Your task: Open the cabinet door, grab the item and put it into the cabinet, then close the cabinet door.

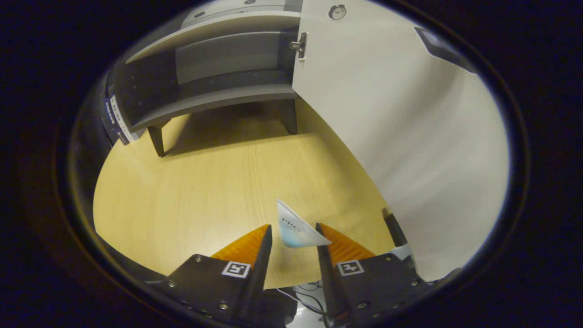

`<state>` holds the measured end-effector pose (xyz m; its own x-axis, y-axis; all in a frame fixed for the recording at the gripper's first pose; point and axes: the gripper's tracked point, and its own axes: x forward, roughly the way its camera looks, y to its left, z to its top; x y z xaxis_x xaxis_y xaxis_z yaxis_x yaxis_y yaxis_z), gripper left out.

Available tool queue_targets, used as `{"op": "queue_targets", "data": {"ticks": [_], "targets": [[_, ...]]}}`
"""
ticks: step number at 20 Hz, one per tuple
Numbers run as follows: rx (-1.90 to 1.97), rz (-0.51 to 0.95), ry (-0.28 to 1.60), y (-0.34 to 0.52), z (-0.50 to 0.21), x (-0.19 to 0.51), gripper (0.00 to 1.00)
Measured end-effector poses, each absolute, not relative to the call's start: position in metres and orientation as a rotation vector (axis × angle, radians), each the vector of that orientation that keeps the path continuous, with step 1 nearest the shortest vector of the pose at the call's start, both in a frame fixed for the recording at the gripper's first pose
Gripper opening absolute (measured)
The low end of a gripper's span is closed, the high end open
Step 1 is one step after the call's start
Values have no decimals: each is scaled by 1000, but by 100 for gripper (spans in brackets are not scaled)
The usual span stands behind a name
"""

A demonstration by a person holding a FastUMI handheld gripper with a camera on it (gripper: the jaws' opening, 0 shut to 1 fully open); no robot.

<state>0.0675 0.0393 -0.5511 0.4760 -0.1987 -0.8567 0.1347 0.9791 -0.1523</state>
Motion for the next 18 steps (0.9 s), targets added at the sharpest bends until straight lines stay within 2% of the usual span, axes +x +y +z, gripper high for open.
{"op": "queue_targets", "data": {"ticks": [1, 3, 5, 6, 11, 18], "targets": [[-65, -193, 1073, 44, -556, 65, 52], [-55, -198, 1078, 46, -556, 66, 27], [-58, -211, 1078, 45, -557, 67, 27], [-57, -212, 1088, 44, -555, 67, 15], [-62, -193, 1062, 52, -534, 80, 15], [-6, -117, 929, 86, -432, 150, 15]]}}
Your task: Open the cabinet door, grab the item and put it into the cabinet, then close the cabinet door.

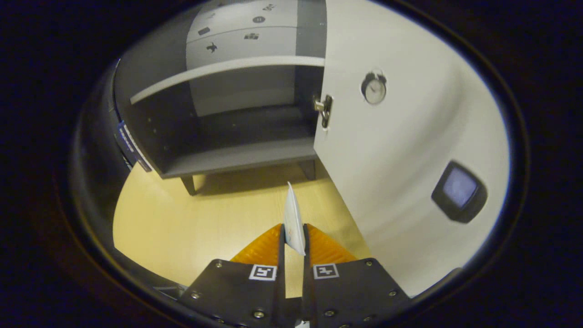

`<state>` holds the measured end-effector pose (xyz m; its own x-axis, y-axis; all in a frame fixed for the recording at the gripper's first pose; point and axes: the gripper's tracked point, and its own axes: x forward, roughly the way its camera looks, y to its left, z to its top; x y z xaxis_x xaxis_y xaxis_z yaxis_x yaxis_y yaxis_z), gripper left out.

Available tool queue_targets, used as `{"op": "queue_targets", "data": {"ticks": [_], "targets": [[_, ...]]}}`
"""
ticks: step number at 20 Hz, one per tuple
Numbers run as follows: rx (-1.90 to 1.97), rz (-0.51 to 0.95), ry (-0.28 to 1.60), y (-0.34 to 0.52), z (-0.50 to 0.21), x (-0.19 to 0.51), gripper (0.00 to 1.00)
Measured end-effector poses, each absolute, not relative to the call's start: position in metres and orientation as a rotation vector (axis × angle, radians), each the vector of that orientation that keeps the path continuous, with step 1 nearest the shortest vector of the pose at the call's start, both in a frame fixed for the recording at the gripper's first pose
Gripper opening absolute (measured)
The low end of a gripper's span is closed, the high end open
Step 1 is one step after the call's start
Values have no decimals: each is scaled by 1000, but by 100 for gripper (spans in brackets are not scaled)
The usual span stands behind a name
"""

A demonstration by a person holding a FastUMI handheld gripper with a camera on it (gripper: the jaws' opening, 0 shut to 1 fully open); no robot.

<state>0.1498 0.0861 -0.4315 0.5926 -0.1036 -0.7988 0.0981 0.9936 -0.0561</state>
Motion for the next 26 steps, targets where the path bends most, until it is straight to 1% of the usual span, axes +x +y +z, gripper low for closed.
{"op": "queue_targets", "data": {"ticks": [5, 8, 12, 17, 22, 26], "targets": [[-16, -35, 798, 117, -337, 211, 15], [-38, 31, 754, 136, -293, 244, 15], [-56, 76, 699, 155, -256, 284, 15], [-48, 90, 702, 169, -245, 319, 15], [-56, 95, 769, 175, -253, 349, 15], [-24, 102, 820, 182, -265, 361, 15]]}}
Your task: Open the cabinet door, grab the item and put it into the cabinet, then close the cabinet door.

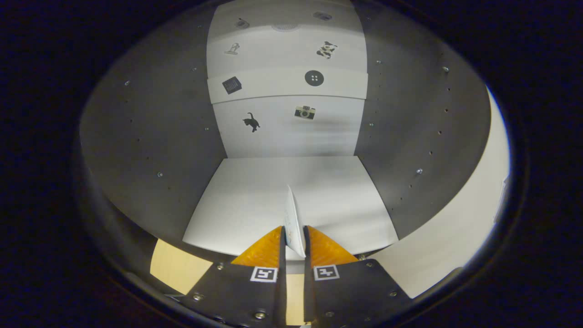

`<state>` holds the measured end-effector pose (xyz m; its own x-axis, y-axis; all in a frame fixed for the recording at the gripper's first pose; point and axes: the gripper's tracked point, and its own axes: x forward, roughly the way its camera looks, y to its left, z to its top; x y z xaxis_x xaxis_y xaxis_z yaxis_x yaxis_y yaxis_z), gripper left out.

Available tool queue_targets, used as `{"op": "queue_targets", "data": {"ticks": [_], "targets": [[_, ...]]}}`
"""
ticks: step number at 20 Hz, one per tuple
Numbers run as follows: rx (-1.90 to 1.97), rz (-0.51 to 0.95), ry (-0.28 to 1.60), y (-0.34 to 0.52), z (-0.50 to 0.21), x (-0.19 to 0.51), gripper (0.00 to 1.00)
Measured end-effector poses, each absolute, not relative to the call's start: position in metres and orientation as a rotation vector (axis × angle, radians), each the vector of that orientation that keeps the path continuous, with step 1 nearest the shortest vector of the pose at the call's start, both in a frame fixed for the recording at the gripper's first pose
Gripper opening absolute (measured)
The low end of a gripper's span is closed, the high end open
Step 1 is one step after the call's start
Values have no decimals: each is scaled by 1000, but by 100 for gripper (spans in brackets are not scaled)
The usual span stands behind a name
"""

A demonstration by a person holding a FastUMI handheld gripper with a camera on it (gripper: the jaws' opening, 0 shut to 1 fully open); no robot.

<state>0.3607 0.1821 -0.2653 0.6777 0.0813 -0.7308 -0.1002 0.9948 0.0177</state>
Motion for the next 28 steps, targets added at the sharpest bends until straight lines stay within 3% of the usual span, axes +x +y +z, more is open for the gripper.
{"op": "queue_targets", "data": {"ticks": [3, 8, 18, 28], "targets": [[-7, 99, 825, 186, -267, 368, 17], [34, 106, 783, 194, -257, 376, 32], [-25, 105, 577, 187, -204, 347, 33], [-91, -45, 277, 144, -112, 245, 31]]}}
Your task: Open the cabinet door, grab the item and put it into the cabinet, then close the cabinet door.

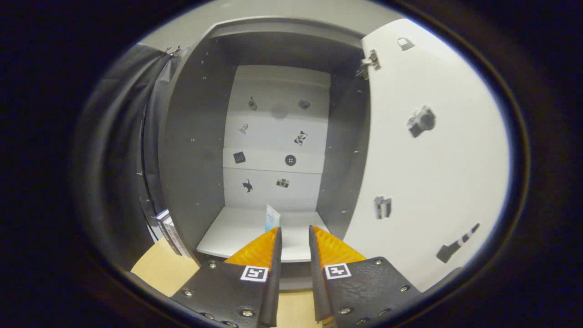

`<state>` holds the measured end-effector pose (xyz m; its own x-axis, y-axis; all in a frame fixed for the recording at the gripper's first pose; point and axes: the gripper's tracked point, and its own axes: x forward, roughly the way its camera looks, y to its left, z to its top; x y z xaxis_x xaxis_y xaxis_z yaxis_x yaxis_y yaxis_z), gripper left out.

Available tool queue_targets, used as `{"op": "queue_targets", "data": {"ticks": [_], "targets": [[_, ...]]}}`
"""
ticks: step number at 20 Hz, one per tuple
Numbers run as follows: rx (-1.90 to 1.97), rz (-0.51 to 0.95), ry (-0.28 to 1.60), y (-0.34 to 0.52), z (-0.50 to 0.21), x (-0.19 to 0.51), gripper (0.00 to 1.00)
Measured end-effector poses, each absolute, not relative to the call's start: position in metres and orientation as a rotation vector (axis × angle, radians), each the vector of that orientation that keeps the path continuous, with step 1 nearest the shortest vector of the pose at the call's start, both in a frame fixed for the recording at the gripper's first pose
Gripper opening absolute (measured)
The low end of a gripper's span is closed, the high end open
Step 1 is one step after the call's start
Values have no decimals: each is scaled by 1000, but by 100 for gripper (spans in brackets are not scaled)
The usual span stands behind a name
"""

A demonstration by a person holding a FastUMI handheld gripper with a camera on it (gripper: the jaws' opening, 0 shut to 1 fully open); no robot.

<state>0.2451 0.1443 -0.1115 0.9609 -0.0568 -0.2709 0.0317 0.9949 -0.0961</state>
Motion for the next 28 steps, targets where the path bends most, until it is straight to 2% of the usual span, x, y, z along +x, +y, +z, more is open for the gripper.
{"op": "queue_targets", "data": {"ticks": [8, 16, 22, 25, 28], "targets": [[-86, -214, 147, 92, -61, 136, 32], [-83, -467, 66, 8, -25, 36, 33], [-65, -609, 37, -46, -16, -8, 33], [-94, -651, 64, -65, -22, -9, 33], [-116, -662, 93, -77, -30, -4, 56]]}}
